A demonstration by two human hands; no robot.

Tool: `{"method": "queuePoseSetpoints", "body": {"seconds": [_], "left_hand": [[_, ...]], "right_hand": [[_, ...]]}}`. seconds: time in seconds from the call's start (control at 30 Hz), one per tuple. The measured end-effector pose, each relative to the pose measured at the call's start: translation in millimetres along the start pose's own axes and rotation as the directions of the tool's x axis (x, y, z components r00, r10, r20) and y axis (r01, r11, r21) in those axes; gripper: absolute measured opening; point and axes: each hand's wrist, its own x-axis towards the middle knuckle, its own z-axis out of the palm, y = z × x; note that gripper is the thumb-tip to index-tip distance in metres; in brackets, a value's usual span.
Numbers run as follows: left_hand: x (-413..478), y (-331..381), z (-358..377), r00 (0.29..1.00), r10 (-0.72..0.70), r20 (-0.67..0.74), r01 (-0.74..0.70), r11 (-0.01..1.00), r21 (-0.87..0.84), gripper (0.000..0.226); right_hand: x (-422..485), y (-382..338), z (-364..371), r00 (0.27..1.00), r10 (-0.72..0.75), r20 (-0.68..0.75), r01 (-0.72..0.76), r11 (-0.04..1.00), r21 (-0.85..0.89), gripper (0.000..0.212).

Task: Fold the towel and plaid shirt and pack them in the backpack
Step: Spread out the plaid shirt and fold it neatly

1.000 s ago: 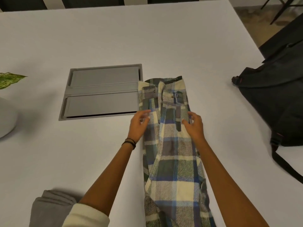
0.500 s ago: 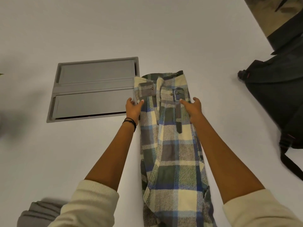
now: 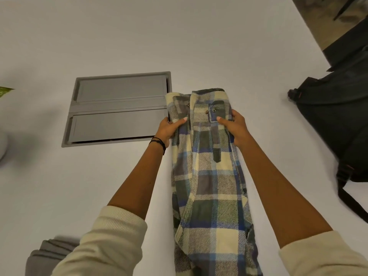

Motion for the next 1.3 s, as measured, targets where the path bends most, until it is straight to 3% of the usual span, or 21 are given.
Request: {"method": "queuePoseSetpoints", "body": {"seconds": [0.07, 0.17, 0.47, 0.6, 0.7, 0.8, 0.93, 1.03, 1.17, 1.3], "left_hand": [[-7, 4, 3, 0.997, 0.067, 0.029, -0.065, 0.996, -0.056, 0.043], [-17, 12, 7, 0.988, 0.143, 0.055, -0.141, 0.989, -0.051, 0.035], [-57, 22, 2, 0.962, 0.27, 0.026, -0.271, 0.957, 0.105, 0.037], [-76, 18, -10, 0.927, 0.37, 0.053, -0.373, 0.908, 0.193, 0.048], [-90, 8, -20, 0.89, 0.448, 0.078, -0.45, 0.844, 0.292, 0.045], [-99, -10, -30, 0.857, 0.513, 0.055, -0.485, 0.764, 0.425, 0.034], [-132, -40, -36, 0.831, 0.548, 0.099, -0.544, 0.763, 0.35, 0.048], [-157, -75, -36, 0.801, 0.558, 0.216, -0.598, 0.736, 0.317, 0.045], [-166, -135, -44, 0.873, 0.432, 0.226, -0.487, 0.78, 0.393, 0.029], [-188, -158, -41, 0.954, 0.281, 0.104, -0.3, 0.876, 0.379, 0.034]], "right_hand": [[-5, -4, -4, 0.999, -0.039, 0.003, 0.039, 0.999, -0.017, 0.044], [-10, -10, -11, 0.996, -0.089, -0.03, 0.088, 0.995, -0.048, 0.043], [-51, -13, -22, 0.955, -0.256, -0.151, 0.215, 0.946, -0.243, 0.044], [-74, -8, -29, 0.949, -0.274, -0.157, 0.239, 0.948, -0.212, 0.016], [-96, -6, -32, 0.962, -0.22, -0.16, 0.197, 0.969, -0.148, 0.017], [-122, -2, -38, 0.996, -0.087, 0.006, 0.086, 0.995, 0.057, 0.024], [-151, 17, -48, 0.975, 0.008, 0.223, -0.077, 0.95, 0.302, 0.042], [-170, 42, -56, 0.971, 0.059, 0.232, -0.154, 0.895, 0.418, 0.052], [-186, 89, -65, 0.957, 0.192, 0.219, -0.28, 0.818, 0.503, 0.075], [-197, 121, -74, 0.955, 0.251, 0.159, -0.295, 0.866, 0.404, 0.076]]}}
